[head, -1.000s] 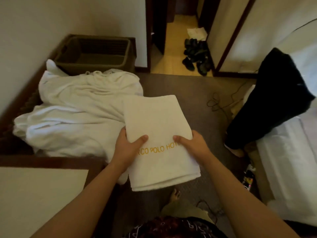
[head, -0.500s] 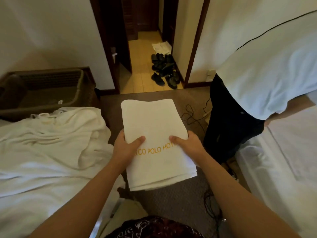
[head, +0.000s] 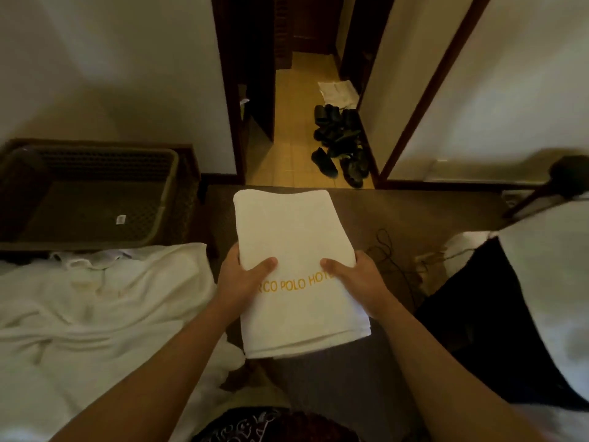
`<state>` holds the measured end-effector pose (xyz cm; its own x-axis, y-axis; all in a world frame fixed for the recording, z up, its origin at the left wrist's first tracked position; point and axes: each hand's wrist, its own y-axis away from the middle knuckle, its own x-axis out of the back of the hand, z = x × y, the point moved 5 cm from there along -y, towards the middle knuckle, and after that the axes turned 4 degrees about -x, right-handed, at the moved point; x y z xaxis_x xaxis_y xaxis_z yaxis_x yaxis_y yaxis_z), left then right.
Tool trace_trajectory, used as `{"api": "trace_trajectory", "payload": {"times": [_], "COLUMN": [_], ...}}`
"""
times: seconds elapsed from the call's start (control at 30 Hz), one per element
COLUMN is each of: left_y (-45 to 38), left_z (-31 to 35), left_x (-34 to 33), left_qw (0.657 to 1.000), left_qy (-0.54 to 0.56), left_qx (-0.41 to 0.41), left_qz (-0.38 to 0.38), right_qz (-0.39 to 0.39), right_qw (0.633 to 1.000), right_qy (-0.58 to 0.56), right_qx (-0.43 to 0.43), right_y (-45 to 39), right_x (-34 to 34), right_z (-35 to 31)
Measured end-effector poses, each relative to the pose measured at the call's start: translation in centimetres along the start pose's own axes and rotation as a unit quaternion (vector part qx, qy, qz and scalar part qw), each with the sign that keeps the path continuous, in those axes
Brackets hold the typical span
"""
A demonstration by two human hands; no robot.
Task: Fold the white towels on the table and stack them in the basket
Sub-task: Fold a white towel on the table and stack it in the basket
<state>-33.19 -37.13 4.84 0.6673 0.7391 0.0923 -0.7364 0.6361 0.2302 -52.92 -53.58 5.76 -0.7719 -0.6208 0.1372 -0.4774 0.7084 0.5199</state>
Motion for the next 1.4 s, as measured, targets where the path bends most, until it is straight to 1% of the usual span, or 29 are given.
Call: {"api": "trace_trajectory", "payload": {"times": [0.1,0.27,0.37,0.47,0.63,0.7,0.77,0.9,1.0,1.13,1.2,1.23,1.33,1.37,1.4], "left_y": [-5.2,-10.4,-12.5,-13.6,-15.7,-16.8,-18.0,-20.6,-22.1,-23.2,-23.6,-23.9,-25.3,-25.6,-25.8], "left_z": [1.4,2.8,3.4,3.2,1.9,1.4,1.2,0.3,0.1,-1.4,-3.1,-4.3,-7.5,-8.4,-9.0], "left_x": [3.2,9.6,14.1,18.7,26.2,29.0,30.9,33.7,34.7,35.6,35.2,34.4,30.7,29.5,28.7], "left_qw": [0.999,0.994,0.983,0.965,0.916,0.885,0.860,0.806,0.777,0.740,0.745,0.753,0.781,0.788,0.792], "left_qy": [0.011,0.044,0.072,0.088,0.106,0.105,0.100,0.117,0.126,0.108,0.099,0.114,0.157,0.149,0.134], "left_qx": [0.002,0.007,0.010,0.021,0.038,0.047,0.057,0.098,0.120,0.145,0.182,0.207,0.271,0.298,0.324], "left_qz": [0.033,0.104,0.168,0.246,0.385,0.452,0.497,0.571,0.605,0.648,0.633,0.615,0.540,0.517,0.500], "right_qz": [-0.017,-0.073,-0.129,-0.184,-0.286,-0.332,-0.378,-0.479,-0.522,-0.548,-0.532,-0.521,-0.491,-0.486,-0.487], "right_qw": [0.999,0.993,0.983,0.964,0.915,0.890,0.867,0.800,0.773,0.753,0.735,0.718,0.643,0.629,0.628], "right_qy": [0.035,0.080,0.120,0.179,0.264,0.291,0.304,0.344,0.347,0.357,0.416,0.461,0.586,0.606,0.605], "right_qx": [0.006,0.038,0.051,0.068,0.104,0.113,0.114,0.111,0.096,0.075,0.061,0.038,-0.034,-0.038,-0.033], "right_y": [-4.9,-10.1,-13.4,-16.6,-21.3,-23.4,-25.2,-28.1,-29.9,-32.6,-33.9,-34.7,-37.7,-38.5,-39.0], "right_x": [-3.7,-11.1,-16.7,-23.2,-35.9,-41.5,-46.2,-54.2,-57.8,-60.8,-61.5,-61.4,-59.6,-59.0,-58.5], "right_z": [-3.7,-10.5,-14.8,-18.1,-22.8,-24.1,-25.1,-26.8,-27.5,-26.6,-25.4,-24.5,-21.1,-20.3,-19.7]}}
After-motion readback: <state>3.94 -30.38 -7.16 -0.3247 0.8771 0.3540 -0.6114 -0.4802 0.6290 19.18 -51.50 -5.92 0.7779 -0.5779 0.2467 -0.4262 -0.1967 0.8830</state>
